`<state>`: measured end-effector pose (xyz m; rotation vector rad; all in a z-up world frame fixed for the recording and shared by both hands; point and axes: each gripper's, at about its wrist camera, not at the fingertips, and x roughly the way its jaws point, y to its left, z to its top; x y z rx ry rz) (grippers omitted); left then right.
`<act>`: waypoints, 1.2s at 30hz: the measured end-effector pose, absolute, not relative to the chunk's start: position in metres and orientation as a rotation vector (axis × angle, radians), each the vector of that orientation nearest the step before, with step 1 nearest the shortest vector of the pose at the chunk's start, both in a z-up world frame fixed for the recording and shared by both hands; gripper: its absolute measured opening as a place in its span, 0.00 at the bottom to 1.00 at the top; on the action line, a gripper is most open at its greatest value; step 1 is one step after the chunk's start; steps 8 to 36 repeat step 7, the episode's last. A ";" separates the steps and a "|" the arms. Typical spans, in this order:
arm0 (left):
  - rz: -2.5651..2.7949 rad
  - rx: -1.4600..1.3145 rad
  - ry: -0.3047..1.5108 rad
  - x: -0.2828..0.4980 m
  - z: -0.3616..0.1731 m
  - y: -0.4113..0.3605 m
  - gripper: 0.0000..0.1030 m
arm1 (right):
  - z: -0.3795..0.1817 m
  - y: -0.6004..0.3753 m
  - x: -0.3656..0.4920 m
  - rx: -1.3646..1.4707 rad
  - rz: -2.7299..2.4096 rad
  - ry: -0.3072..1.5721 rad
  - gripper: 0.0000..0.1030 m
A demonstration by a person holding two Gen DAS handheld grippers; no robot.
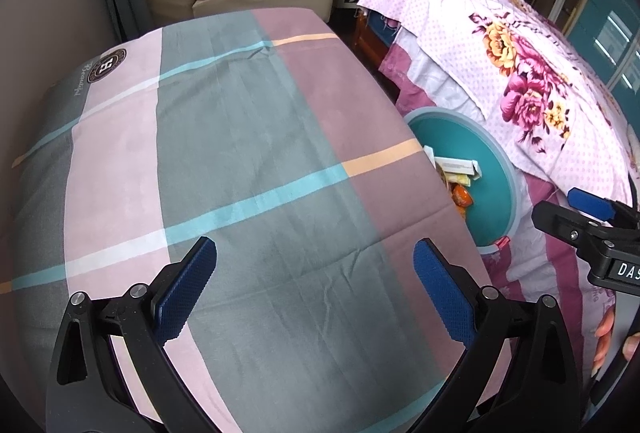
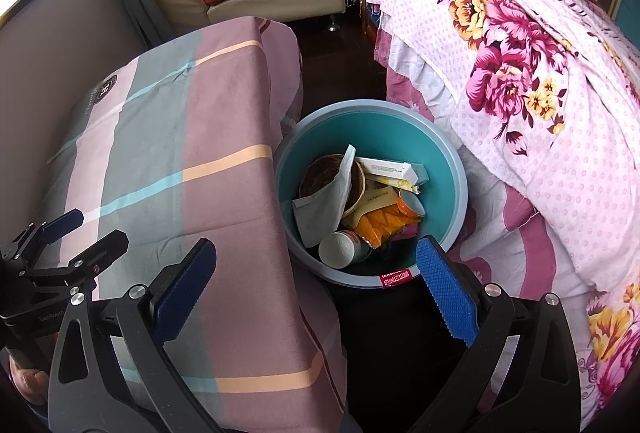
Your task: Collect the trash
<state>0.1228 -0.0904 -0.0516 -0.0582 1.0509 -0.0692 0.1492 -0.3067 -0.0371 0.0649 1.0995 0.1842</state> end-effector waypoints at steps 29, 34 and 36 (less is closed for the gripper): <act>-0.074 -0.047 1.077 0.125 -0.060 -0.095 0.96 | -0.042 -0.310 0.152 0.074 0.174 1.107 0.93; -0.074 -0.047 1.077 0.125 -0.060 -0.095 0.96 | -0.042 -0.310 0.152 0.074 0.174 1.107 0.93; -0.074 -0.047 1.077 0.125 -0.060 -0.095 0.96 | -0.042 -0.310 0.152 0.074 0.174 1.107 0.93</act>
